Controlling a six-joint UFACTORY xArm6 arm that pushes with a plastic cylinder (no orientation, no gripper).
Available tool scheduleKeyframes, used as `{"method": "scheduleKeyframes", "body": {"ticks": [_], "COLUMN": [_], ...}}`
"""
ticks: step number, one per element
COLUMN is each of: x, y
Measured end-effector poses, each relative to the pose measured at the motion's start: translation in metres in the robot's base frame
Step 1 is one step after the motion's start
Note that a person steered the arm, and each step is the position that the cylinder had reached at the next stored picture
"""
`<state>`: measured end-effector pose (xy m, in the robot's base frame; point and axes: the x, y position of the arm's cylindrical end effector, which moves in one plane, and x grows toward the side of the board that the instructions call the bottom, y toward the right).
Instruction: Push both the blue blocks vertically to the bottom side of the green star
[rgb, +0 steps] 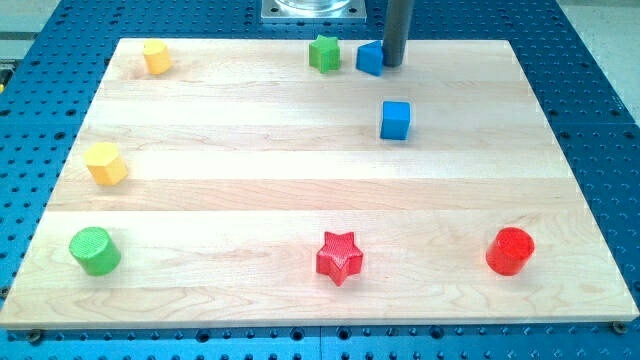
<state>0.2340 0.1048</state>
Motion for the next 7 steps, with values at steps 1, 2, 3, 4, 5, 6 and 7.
{"method": "scheduleKeyframes", "body": {"ticks": [1,2,3,4,5,6,7], "x": [-0.016,0.038,0.091,0.091,0.113,0.143,0.143], "y": [-0.029,-0.066,-0.089,-0.035,0.047,0.051,-0.046]}}
